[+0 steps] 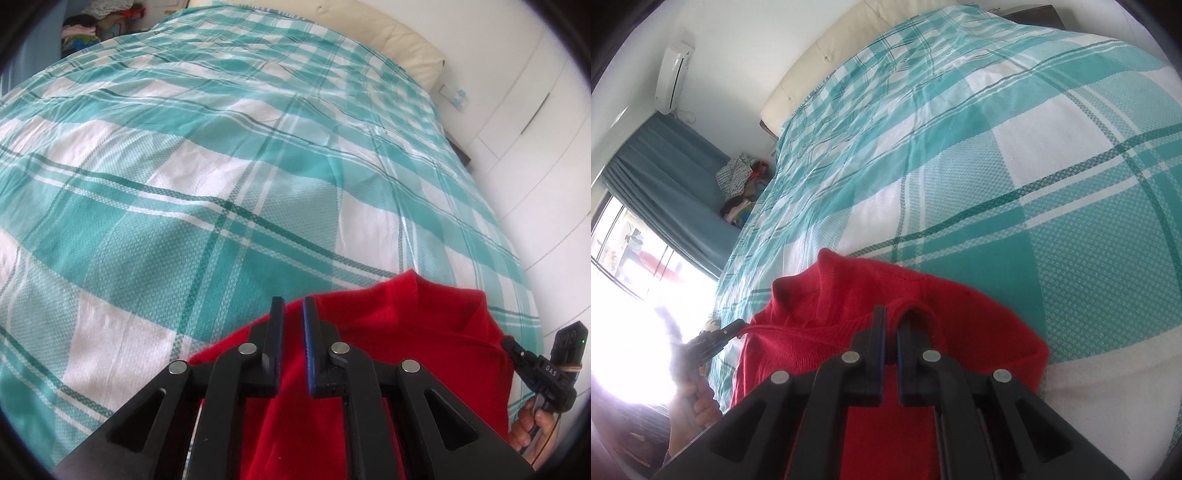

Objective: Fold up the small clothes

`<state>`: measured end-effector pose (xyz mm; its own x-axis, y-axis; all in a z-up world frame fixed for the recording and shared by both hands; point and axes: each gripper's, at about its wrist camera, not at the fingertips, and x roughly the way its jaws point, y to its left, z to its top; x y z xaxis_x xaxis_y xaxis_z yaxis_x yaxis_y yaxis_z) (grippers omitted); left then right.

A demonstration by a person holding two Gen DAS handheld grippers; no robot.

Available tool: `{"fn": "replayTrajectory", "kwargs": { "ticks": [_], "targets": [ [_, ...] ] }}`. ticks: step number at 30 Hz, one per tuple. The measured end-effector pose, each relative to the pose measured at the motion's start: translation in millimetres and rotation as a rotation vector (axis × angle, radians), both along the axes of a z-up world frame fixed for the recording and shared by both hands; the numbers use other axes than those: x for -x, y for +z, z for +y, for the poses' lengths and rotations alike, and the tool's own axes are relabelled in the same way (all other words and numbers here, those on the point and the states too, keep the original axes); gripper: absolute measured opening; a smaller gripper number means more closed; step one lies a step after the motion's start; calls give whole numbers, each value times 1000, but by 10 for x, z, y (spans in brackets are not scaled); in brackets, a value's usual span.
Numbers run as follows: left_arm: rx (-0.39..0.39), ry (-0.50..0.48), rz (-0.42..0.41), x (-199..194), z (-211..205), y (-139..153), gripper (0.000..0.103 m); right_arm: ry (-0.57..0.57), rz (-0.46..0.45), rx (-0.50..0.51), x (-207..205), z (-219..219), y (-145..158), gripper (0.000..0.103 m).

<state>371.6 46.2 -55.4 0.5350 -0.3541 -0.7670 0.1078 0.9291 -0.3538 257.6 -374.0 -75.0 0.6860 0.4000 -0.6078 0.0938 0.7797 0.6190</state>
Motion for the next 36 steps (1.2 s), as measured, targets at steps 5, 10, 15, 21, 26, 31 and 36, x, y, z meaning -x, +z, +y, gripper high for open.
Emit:
{"fn": "replayTrajectory", "kwargs": {
  "ticks": [5, 10, 15, 21, 26, 31, 36],
  "targets": [
    [0, 26, -36, 33, 45, 98, 54, -18, -29, 12, 14, 38, 114, 31],
    [-23, -23, -63, 95, 41, 210, 69, -46, -47, 30, 135, -64, 353, 44],
    [-81, -98, -23, 87, -103, 79, 68, 82, 42, 207, 127, 110, 379, 44],
    [-183, -188, -4, 99, -322, -143, 44, 110, 162, 308, 59, 239, 19, 42],
    [-193, -138, -24, 82, -283, -119, 3, 66, 140, 363, 95, 203, 130, 4],
    [-190, -103, -20, 51, -212, -171, 2, 28, 142, 457, 102, 224, 158, 3],
    [-217, -106, -34, 87, -261, -140, 13, 35, 167, 478, 96, 266, 31, 5]
  ]
}}
